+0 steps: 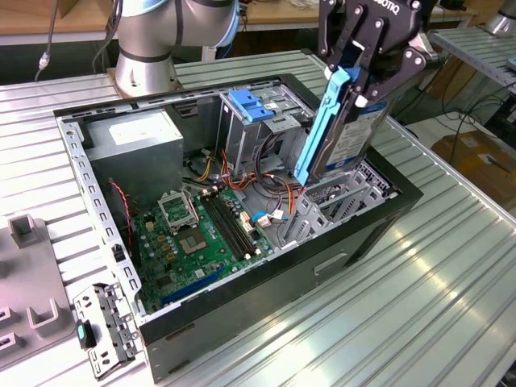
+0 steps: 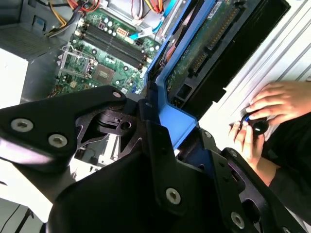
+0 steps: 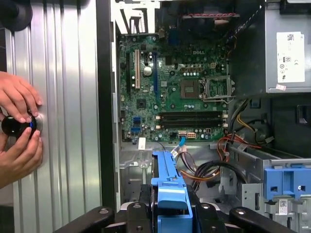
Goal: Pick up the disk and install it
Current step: 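Insert the disk into the insertion slot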
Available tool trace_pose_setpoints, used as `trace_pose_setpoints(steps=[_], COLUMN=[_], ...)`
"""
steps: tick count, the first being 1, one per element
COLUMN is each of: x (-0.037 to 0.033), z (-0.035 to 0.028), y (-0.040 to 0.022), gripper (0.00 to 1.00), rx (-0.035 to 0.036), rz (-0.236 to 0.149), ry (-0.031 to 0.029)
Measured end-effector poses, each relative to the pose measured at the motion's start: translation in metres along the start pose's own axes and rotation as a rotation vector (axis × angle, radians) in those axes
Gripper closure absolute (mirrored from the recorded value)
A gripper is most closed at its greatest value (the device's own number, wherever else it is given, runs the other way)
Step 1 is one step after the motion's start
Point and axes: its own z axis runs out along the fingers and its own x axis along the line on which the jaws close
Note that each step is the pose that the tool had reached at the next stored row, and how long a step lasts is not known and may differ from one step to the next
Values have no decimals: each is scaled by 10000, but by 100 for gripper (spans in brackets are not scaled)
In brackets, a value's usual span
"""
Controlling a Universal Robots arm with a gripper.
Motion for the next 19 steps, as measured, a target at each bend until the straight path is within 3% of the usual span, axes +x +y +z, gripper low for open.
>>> trace_pose_setpoints(steps=[4, 13, 19], x=[3, 3, 15], z=[11, 13, 103], y=[-108, -127, -173], gripper=[63, 63, 63], rx=[-5, -5, -8], rz=[0, -2, 0], ry=[2, 2, 3])
